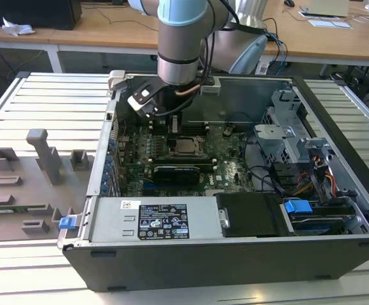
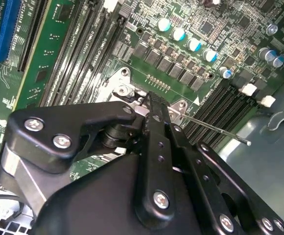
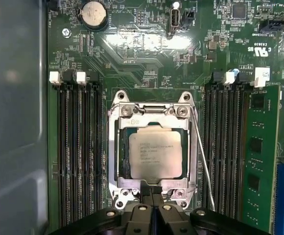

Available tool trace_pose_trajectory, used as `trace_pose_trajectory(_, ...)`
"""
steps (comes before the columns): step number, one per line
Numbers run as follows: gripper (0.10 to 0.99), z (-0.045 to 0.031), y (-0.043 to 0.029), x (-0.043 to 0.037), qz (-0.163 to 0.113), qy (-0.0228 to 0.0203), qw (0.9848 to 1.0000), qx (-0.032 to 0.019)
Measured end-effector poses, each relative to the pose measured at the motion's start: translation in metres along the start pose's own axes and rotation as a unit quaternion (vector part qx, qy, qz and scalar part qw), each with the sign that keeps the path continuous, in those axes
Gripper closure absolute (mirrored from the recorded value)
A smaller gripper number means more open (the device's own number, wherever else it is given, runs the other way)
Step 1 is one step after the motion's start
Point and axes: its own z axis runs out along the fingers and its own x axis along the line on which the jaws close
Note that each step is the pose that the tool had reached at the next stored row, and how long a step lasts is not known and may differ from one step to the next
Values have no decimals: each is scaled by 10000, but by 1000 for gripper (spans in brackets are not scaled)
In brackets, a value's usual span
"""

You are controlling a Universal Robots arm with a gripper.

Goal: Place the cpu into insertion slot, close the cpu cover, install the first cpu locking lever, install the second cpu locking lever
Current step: 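Close the cpu cover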

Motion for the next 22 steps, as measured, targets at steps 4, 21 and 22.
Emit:
trace_pose_trajectory(4, 980, 29, 39, 1, -32, 17, 10000, -1)
trace_pose_trajectory(21, 980, -72, 401, -28, -68, 134, 9999, 33)
trace_pose_trajectory(22, 980, -112, 400, -31, -67, 135, 9999, 33)
